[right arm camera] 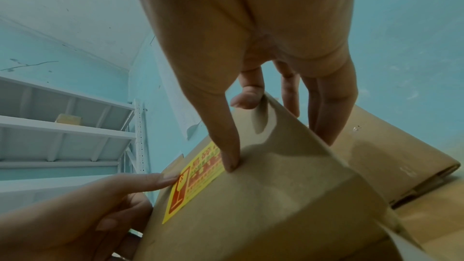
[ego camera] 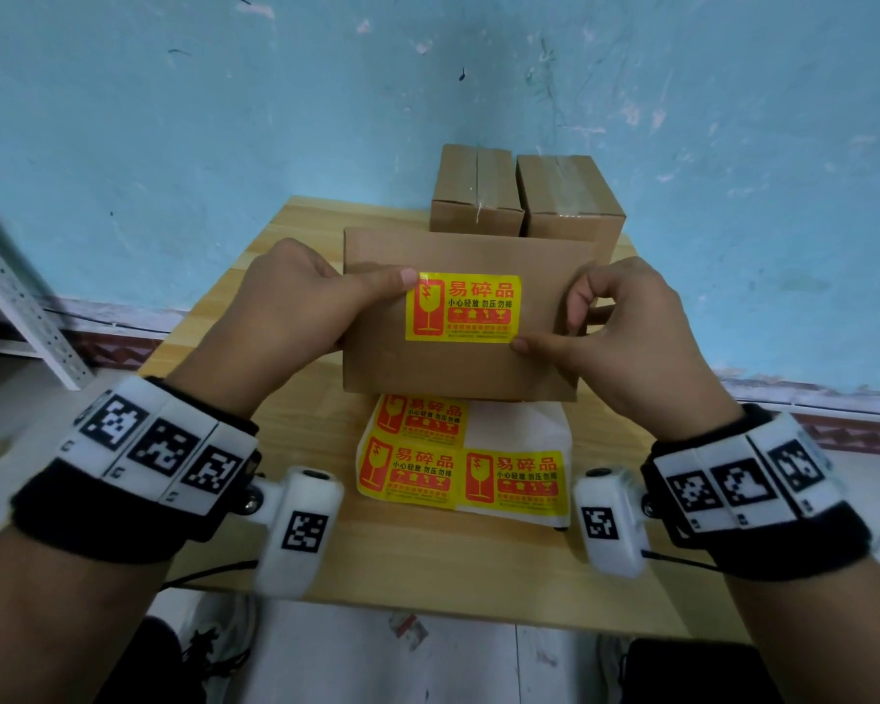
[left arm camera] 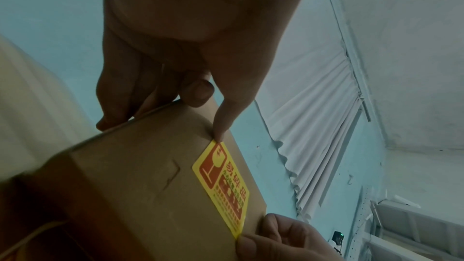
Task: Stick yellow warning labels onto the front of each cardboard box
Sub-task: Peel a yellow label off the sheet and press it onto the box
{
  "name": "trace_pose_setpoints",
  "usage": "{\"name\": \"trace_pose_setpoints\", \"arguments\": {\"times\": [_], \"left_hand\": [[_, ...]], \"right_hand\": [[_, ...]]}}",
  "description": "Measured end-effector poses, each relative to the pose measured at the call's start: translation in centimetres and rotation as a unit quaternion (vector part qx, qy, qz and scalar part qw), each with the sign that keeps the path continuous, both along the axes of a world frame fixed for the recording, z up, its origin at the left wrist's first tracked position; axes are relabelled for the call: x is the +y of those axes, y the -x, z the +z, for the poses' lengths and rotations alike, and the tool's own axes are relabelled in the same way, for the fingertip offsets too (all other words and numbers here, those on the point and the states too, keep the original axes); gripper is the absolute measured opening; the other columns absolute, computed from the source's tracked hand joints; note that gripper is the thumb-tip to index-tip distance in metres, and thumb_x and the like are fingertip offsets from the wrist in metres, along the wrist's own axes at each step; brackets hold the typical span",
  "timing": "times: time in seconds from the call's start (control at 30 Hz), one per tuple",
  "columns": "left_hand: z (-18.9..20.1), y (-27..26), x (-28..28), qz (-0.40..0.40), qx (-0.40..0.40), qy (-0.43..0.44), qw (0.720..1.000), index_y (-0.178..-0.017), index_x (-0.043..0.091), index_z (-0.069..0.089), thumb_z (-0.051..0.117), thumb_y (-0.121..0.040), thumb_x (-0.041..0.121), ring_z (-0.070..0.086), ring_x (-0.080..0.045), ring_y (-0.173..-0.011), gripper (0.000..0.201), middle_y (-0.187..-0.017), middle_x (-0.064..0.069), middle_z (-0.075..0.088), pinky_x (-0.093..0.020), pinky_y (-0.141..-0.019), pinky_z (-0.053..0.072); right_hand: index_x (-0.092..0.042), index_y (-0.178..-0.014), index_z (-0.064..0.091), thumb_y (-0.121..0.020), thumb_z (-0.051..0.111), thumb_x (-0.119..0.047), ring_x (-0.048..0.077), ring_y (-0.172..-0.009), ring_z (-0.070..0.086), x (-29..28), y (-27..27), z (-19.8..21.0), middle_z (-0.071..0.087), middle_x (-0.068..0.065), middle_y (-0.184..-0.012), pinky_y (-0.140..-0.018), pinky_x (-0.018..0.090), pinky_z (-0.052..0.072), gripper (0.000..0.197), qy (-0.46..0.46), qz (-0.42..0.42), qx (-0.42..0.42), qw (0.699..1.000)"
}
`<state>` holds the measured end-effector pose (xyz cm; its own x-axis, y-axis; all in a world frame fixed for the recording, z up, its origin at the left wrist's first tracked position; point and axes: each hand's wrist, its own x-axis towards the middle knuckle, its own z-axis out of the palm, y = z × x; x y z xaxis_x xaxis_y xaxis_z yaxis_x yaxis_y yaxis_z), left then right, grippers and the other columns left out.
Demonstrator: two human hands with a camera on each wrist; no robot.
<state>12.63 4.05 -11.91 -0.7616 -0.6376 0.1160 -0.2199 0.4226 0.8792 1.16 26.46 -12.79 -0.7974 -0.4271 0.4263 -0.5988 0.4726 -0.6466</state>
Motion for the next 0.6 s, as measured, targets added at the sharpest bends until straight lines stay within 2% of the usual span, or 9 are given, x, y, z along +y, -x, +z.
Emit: {"name": "trace_pose_setpoints", "arguments": {"times": [0.03,0.1,0.2,0.33,0.4,0.47,0.5,0.6], "left_hand": [[0.05,0.02,-0.01,-0.001,0.001,-0.016,1.000,-0.058,0.007,0.055,0.078,-0.044,0.070,0.071,-0.036,-0.083,0.069,-0.069,-0.027,0.059,-0.055,-0.074,0.060],[0.09,0.01,-0.09,-0.008,0.001,-0.036,0.999,-0.069,0.000,0.064,0.078,-0.043,0.068,0.071,-0.037,-0.092,0.074,-0.089,-0.033,0.067,-0.054,-0.076,0.061],[0.04,0.01,-0.36,-0.024,-0.002,-0.045,0.999,-0.080,-0.014,0.066,0.077,-0.043,0.068,0.071,-0.036,-0.093,0.091,-0.097,-0.032,0.068,-0.053,-0.075,0.061],[0.01,0.19,-0.63,-0.024,-0.003,-0.051,0.998,-0.083,-0.017,0.063,0.076,-0.045,0.066,0.072,-0.033,-0.092,0.093,-0.096,-0.029,0.071,-0.052,-0.076,0.061],[-0.06,0.34,-0.79,-0.024,-0.006,-0.060,0.998,-0.077,-0.011,0.065,0.077,-0.050,0.062,0.072,-0.031,-0.088,0.078,-0.087,-0.027,0.070,-0.048,-0.076,0.062],[-0.15,0.44,-0.84,-0.025,-0.005,-0.063,0.998,-0.070,0.003,0.061,0.081,-0.060,0.054,0.066,-0.026,-0.080,0.055,-0.076,-0.018,0.061,-0.040,-0.071,0.060],[-0.17,0.45,-0.83,-0.025,-0.006,-0.057,0.998,-0.067,0.006,0.058,0.083,-0.066,0.049,0.063,-0.024,-0.077,0.049,-0.074,-0.015,0.057,-0.039,-0.069,0.060],[-0.14,0.36,-0.63,-0.028,0.000,-0.035,0.999,-0.064,0.004,0.061,0.081,-0.075,0.042,0.060,-0.022,-0.071,0.044,-0.069,-0.013,0.052,-0.042,-0.069,0.060]], "right_hand": [[-0.020,-0.058,0.046,-0.056,0.093,-0.029,0.023,-0.089,0.059,-0.02,-0.01,-0.03,0.058,0.008,-0.097,-0.072,0.035,0.052,0.047,0.002,0.000,0.001,1.000],[-0.020,-0.058,0.046,-0.057,0.093,-0.028,0.022,-0.088,0.059,-0.07,-0.03,-0.11,0.058,0.008,-0.099,-0.070,0.029,0.051,0.047,0.009,0.001,0.002,1.000],[-0.018,-0.059,0.046,-0.058,0.092,-0.026,0.019,-0.088,0.058,-0.10,-0.09,-0.14,0.057,0.007,-0.100,-0.067,0.019,0.046,0.047,0.012,0.003,0.004,1.000],[-0.018,-0.058,0.045,-0.058,0.092,-0.025,0.019,-0.088,0.057,-0.13,-0.09,-0.18,0.057,0.007,-0.100,-0.068,0.020,0.047,0.048,0.018,-0.001,0.003,1.000],[-0.018,-0.058,0.045,-0.058,0.092,-0.025,0.020,-0.089,0.058,-0.14,-0.08,-0.25,0.057,0.008,-0.101,-0.068,0.022,0.048,0.048,0.020,-0.003,0.000,1.000],[-0.018,-0.058,0.045,-0.057,0.092,-0.025,0.020,-0.090,0.058,-0.13,-0.12,-0.26,0.057,0.007,-0.101,-0.068,0.024,0.049,0.048,0.020,-0.005,-0.005,1.000],[-0.018,-0.058,0.045,-0.057,0.092,-0.025,0.020,-0.090,0.058,-0.13,-0.14,-0.22,0.057,0.007,-0.102,-0.068,0.024,0.049,0.048,0.020,-0.005,-0.008,1.000],[-0.018,-0.058,0.044,-0.057,0.092,-0.026,0.021,-0.087,0.058,-0.13,-0.14,-0.16,0.060,0.010,-0.096,-0.070,0.029,0.053,0.048,0.021,-0.004,-0.012,1.000]]}}
